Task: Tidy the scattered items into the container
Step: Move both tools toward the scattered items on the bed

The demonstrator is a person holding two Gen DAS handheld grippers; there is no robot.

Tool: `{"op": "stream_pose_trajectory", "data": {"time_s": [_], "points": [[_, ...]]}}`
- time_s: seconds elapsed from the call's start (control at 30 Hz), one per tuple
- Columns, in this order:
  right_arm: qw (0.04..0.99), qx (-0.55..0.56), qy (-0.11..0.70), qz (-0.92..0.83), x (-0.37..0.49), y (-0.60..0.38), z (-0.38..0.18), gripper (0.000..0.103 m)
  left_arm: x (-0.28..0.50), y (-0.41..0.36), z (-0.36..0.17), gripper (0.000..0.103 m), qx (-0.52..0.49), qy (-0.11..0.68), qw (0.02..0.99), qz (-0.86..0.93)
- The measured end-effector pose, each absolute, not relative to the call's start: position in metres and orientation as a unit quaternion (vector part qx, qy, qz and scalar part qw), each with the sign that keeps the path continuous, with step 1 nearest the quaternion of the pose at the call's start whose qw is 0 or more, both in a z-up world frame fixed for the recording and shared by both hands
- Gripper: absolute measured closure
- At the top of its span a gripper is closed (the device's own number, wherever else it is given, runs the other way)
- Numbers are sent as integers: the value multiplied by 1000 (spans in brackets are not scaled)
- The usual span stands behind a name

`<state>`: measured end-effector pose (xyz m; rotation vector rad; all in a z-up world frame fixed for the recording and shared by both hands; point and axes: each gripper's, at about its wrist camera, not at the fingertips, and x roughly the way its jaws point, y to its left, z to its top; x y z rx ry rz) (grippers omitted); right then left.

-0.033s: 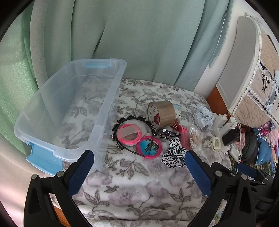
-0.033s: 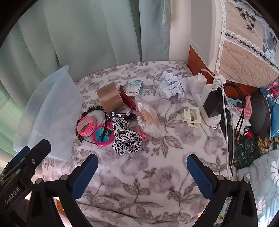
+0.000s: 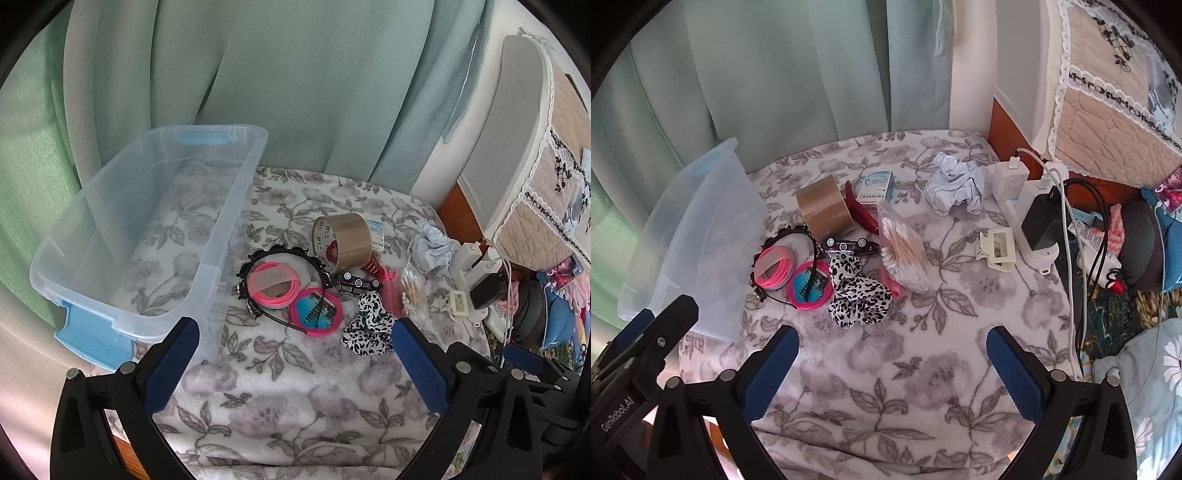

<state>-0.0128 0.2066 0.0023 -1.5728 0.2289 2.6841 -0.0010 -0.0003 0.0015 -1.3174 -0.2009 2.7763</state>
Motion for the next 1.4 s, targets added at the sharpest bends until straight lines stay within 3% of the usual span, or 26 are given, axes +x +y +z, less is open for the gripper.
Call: {"op": "stream_pose_trajectory", "data": {"time_s": [0.6, 0.77, 1.4], "points": [[-48, -431, 72, 898, -2, 197, 11, 0, 1, 3, 15, 0, -391, -66, 39, 917], [-52, -430, 89, 897, 1, 207, 9, 0, 4, -4, 13, 0, -397, -64, -7, 916], [-65, -408, 125, 902, 10, 228, 17, 0, 9, 28, 17, 0, -418, -3, -27, 908]]}}
